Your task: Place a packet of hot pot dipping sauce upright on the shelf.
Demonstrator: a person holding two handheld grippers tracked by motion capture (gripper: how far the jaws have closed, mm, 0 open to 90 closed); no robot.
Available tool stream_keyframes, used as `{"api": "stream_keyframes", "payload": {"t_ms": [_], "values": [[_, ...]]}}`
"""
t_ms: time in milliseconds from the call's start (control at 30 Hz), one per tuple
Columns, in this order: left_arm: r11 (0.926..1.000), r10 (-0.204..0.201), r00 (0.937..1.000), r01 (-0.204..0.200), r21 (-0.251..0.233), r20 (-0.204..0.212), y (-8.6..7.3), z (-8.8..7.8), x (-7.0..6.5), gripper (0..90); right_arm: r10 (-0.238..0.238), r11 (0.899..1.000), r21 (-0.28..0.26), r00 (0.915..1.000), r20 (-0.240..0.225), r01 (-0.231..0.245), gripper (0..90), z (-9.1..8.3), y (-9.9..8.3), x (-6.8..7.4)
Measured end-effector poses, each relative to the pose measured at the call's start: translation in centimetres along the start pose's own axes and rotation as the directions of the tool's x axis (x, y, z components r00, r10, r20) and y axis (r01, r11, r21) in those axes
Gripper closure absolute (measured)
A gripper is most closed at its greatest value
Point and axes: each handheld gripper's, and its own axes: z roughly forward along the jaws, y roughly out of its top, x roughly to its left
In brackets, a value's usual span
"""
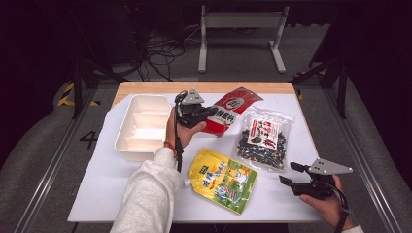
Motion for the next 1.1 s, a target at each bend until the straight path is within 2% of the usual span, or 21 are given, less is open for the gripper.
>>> {"api": "stream_keyframes", "payload": {"t_ms": [100, 267, 300, 333, 400, 467, 500, 567, 633, 733, 767, 800, 833, 867, 933, 1033, 1100], "values": [[0.9999, -0.003, 0.9999, 0.003, -0.010, -0.010, 0.3, -0.8, 0.3, 90.0, -0.002, 1.000, 0.006, 1.0000, -0.001, 0.002, 32.1, 0.2, 0.0, 0.0], [0.9992, 0.005, 0.9989, -0.007, -0.040, -0.047, 1.2, -3.2, 1.4, 90.0, -0.001, 1.000, 0.007, 1.0000, 0.000, 0.001, 32.1, 0.1, -0.1, 0.0], [0.9992, 0.005, 0.9989, -0.007, -0.040, -0.047, 1.2, -3.2, 1.4, 90.0, -0.001, 1.000, 0.007, 1.0000, 0.000, 0.001, 32.1, 0.1, -0.1, 0.0], [0.9987, 0.002, 0.9976, -0.006, -0.050, -0.069, 1.5, -4.6, 2.1, 90.0, 0.002, 1.000, 0.004, 1.0000, 0.003, -0.002, 32.1, 0.1, -0.1, 0.0], [0.9985, 0.003, 0.9967, -0.008, -0.054, -0.081, 1.7, -5.2, 2.4, 90.0, 0.004, 1.000, 0.004, 1.0000, 0.002, -0.004, 32.1, 0.1, -0.1, -0.1], [0.9973, 0.005, 0.9939, -0.013, -0.073, -0.110, 1.9, -7.2, 3.3, 90.0, 0.003, 1.000, 0.007, 1.0000, 0.002, -0.003, 32.1, 0.1, -0.1, -0.1], [0.9973, 0.005, 0.9939, -0.013, -0.073, -0.110, 1.9, -7.2, 3.3, 90.0, 0.003, 1.000, 0.007, 1.0000, 0.002, -0.003, 32.1, 0.1, -0.1, -0.1], [0.9962, -0.006, 0.9920, -0.005, -0.086, -0.126, 1.9, -8.6, 4.0, 90.0, 0.002, 1.000, 0.009, 1.0000, 0.002, -0.002, 32.1, 0.2, -0.1, 0.0], [0.9950, -0.019, 0.9890, 0.005, -0.099, -0.147, 1.6, -10.0, 5.0, 90.0, 0.000, 1.000, 0.013, 1.0000, 0.000, 0.000, 32.1, 0.3, -0.1, 0.0], [0.9950, -0.032, 0.9845, 0.015, -0.099, -0.172, 1.2, -11.1, 6.1, 90.0, 0.002, 1.000, 0.017, 1.0000, 0.003, -0.002, 32.1, 0.3, -0.1, 0.1], [0.9951, -0.039, 0.9833, 0.022, -0.097, -0.178, 0.9, -11.6, 6.9, 90.0, 0.002, 1.000, 0.018, 1.0000, 0.005, -0.002, 32.1, 0.3, -0.2, 0.0], [0.9951, -0.039, 0.9833, 0.022, -0.097, -0.178, 0.9, -11.6, 6.9, 90.0, 0.006, 1.000, 0.021, 1.0000, 0.007, -0.006, 32.1, 0.4, -0.2, 0.0], [0.9953, -0.043, 0.9809, 0.026, -0.093, -0.190, 0.4, -12.2, 8.0, 90.0, 0.007, 1.000, 0.025, 0.9999, 0.010, -0.007, 32.1, 0.4, -0.2, 0.0], [0.9953, -0.043, 0.9809, 0.026, -0.093, -0.190, 0.4, -12.2, 8.0, 90.0, 0.007, 1.000, 0.025, 0.9999, 0.010, -0.007, 32.1, 0.4, -0.2, 0.0], [0.9959, -0.050, 0.9775, 0.034, -0.084, -0.205, -0.1, -12.6, 9.0, 90.0, 0.009, 0.999, 0.030, 0.9999, 0.012, -0.010, 32.1, 0.4, -0.4, 0.0], [0.9934, -0.072, 0.9763, 0.052, -0.102, -0.204, -1.0, -12.9, 10.5, 90.0, 0.014, 0.999, 0.039, 0.9997, 0.019, -0.015, 32.0, 0.4, -0.6, 0.1], [0.9934, -0.065, 0.9769, 0.044, -0.106, -0.204, -1.6, -13.0, 11.5, 90.0, 0.019, 0.999, 0.042, 0.9994, 0.028, -0.020, 32.0, 0.2, -0.9, 0.2]]}}
